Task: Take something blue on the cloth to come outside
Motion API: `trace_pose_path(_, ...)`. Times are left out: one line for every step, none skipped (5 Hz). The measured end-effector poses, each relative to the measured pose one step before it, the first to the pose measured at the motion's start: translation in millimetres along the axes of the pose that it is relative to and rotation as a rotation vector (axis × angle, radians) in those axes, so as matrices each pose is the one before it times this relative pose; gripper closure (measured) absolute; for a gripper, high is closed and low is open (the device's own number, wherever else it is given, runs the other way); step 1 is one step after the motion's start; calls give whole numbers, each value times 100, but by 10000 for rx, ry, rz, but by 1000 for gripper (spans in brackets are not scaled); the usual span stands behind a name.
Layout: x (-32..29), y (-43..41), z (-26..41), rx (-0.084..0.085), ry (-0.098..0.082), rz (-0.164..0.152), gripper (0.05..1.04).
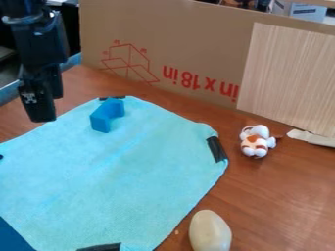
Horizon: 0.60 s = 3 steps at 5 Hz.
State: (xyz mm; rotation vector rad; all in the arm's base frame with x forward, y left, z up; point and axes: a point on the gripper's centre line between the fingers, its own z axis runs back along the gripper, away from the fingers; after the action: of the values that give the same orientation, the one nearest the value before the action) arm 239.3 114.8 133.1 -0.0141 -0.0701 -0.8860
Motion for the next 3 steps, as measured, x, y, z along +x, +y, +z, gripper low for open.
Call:
trace_pose_path(-16,29,-683,-212,30,113,83)
trace_pose_path(835,1619,-1969,72,-47,920,83)
trace_pose_path(906,1874,-934,265,-106,864,83)
